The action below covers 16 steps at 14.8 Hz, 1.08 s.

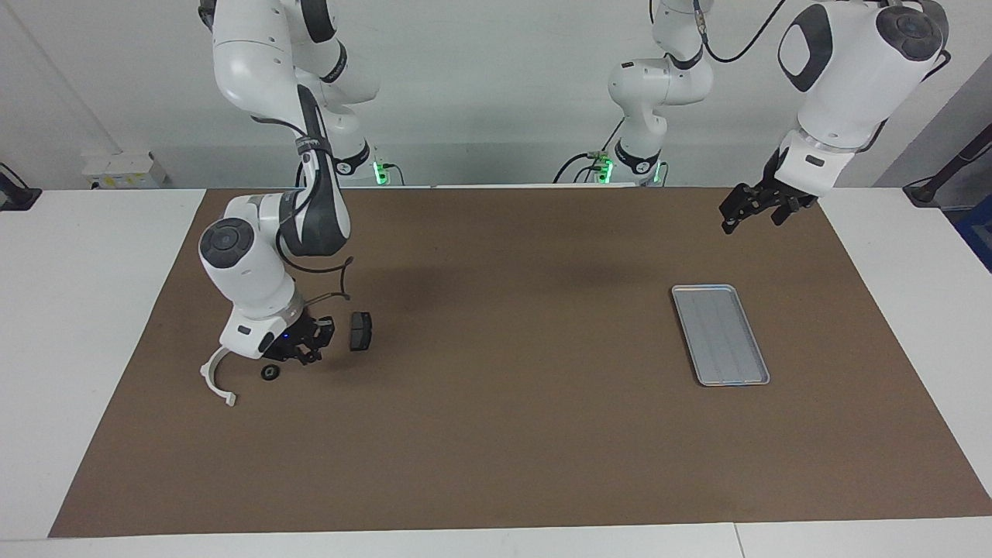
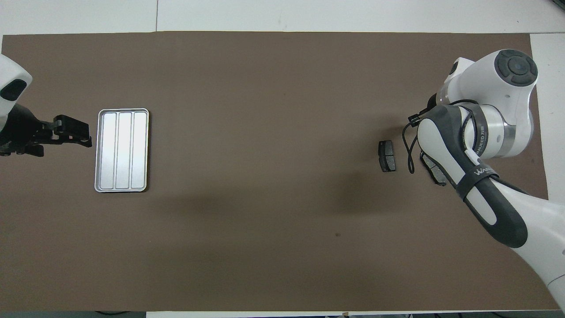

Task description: Place bearing gear from tray to pile

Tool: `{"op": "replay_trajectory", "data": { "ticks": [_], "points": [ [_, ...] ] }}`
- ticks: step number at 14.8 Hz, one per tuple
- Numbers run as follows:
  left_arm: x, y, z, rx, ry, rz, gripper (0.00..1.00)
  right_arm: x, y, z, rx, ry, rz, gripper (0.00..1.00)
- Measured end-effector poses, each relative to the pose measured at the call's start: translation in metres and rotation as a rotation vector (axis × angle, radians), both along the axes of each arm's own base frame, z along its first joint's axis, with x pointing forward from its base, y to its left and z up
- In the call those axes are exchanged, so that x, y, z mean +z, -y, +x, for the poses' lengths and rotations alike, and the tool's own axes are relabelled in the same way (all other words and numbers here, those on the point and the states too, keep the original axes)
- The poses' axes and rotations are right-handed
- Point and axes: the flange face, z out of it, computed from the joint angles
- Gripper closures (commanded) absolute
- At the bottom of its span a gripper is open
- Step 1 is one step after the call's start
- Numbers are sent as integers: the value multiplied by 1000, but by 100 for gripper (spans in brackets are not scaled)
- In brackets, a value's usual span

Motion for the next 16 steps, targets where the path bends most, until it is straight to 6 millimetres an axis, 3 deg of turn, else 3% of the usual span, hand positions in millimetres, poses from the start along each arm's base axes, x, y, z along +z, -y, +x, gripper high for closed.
{"op": "replay_trajectory", "data": {
  "ticks": [16],
  "points": [
    [0,0,0,0,0,0,0,-43,17,-7,24,15,-2,100]
  ]
}}
